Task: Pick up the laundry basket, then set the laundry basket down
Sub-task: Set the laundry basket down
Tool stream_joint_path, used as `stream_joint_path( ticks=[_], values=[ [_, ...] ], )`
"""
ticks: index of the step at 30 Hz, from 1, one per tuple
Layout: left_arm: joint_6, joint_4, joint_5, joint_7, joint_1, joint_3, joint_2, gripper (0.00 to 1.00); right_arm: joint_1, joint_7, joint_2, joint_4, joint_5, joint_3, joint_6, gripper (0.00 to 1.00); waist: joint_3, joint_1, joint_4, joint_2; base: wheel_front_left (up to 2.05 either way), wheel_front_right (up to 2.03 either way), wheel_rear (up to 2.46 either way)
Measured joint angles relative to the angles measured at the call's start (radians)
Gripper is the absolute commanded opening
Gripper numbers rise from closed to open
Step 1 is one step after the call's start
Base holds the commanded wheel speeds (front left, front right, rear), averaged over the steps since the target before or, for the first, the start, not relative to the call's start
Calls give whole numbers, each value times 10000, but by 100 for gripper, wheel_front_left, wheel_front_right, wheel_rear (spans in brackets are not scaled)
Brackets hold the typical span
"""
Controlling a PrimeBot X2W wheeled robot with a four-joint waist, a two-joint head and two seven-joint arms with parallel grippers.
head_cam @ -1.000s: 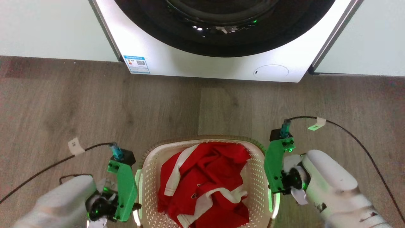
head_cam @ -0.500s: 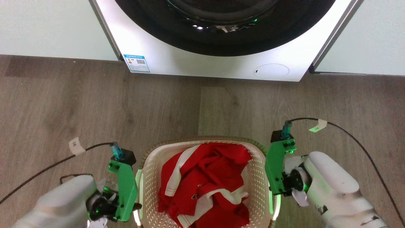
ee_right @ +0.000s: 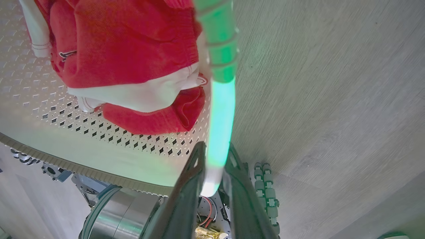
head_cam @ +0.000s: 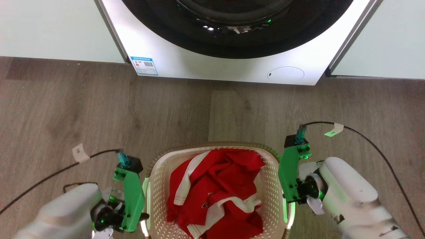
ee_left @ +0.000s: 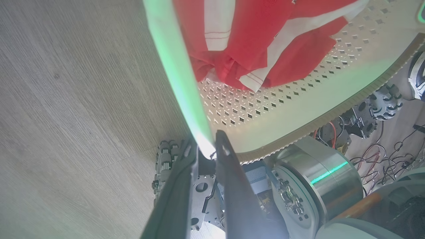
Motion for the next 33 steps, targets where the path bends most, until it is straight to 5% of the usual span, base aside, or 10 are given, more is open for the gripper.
stream_joint_path(
  ticks=[17, 33],
  values=[
    [0, 73, 0, -15, -22, -2, -82, 0, 192, 81, 0, -245, -167, -270, 0, 0, 303, 0, 6, 0, 0, 0, 0],
    [2, 499, 276, -759, -679, 2, -552, 0, 101, -508, -36, -401, -681, -970, 0, 0, 1690, 0, 158, 0, 0, 0, 0]
  ],
)
